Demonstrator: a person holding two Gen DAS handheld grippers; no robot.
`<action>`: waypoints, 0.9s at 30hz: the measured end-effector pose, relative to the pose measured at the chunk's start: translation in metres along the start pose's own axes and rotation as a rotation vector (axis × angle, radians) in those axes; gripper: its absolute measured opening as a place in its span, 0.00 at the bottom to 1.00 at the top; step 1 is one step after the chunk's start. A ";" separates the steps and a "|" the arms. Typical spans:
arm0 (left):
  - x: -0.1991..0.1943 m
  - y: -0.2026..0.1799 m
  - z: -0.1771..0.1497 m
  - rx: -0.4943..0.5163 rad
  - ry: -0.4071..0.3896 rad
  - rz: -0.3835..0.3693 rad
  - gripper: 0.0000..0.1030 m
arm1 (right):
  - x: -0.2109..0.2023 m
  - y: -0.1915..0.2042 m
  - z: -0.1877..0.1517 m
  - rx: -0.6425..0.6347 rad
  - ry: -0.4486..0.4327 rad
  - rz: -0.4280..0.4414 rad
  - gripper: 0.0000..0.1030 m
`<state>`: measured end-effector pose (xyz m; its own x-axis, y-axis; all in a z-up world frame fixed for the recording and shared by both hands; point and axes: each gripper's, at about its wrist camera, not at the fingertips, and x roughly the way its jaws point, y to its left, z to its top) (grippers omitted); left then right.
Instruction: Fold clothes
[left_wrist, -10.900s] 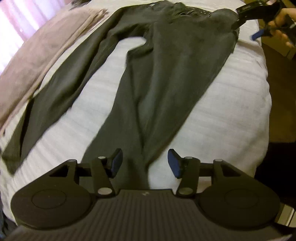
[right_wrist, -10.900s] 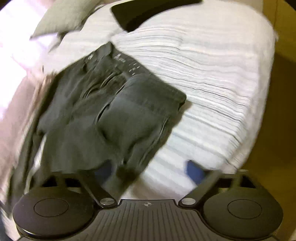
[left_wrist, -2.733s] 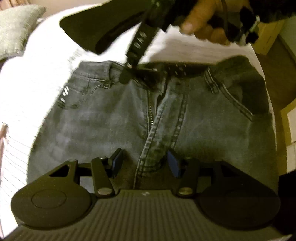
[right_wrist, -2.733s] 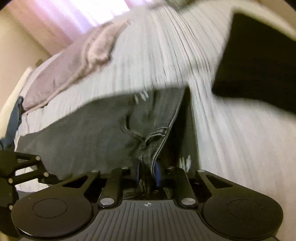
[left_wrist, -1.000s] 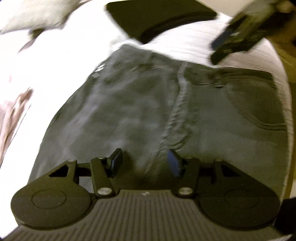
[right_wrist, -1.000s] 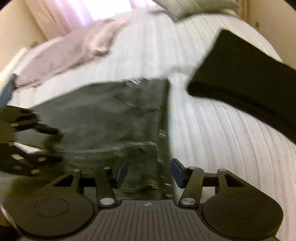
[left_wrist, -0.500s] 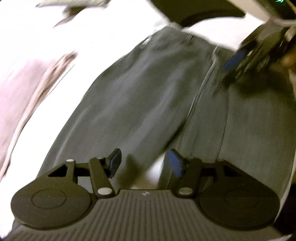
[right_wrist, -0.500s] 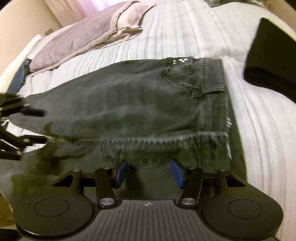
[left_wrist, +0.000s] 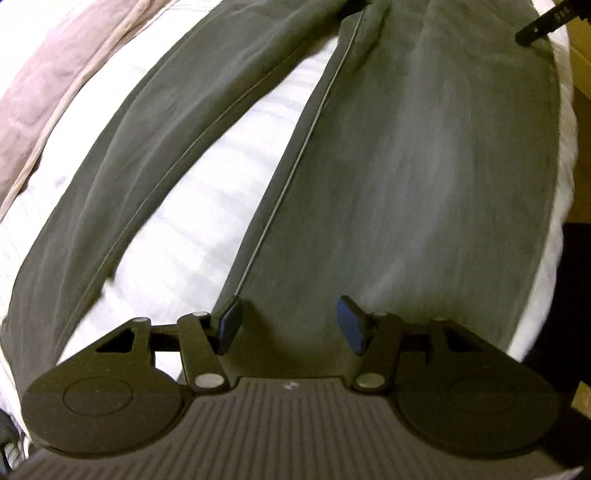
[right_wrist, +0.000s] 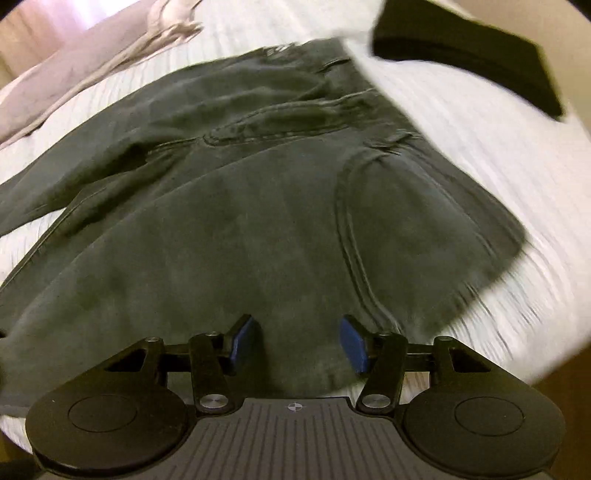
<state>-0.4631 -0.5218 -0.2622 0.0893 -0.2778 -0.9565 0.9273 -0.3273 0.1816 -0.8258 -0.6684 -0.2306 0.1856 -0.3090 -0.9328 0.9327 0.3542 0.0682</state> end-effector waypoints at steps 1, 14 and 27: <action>-0.006 0.004 -0.009 -0.008 -0.009 -0.003 0.51 | -0.009 0.007 -0.004 0.012 -0.004 -0.015 0.68; -0.019 0.026 -0.057 -0.072 -0.085 -0.047 0.51 | 0.006 0.076 0.005 -0.123 -0.085 0.064 0.77; -0.028 0.011 -0.057 -0.117 -0.044 0.000 0.51 | -0.019 0.050 -0.025 -0.105 -0.072 0.035 0.77</action>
<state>-0.4344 -0.4660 -0.2464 0.0760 -0.3180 -0.9450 0.9636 -0.2203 0.1516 -0.7900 -0.6230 -0.2181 0.2428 -0.3565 -0.9022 0.8884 0.4553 0.0592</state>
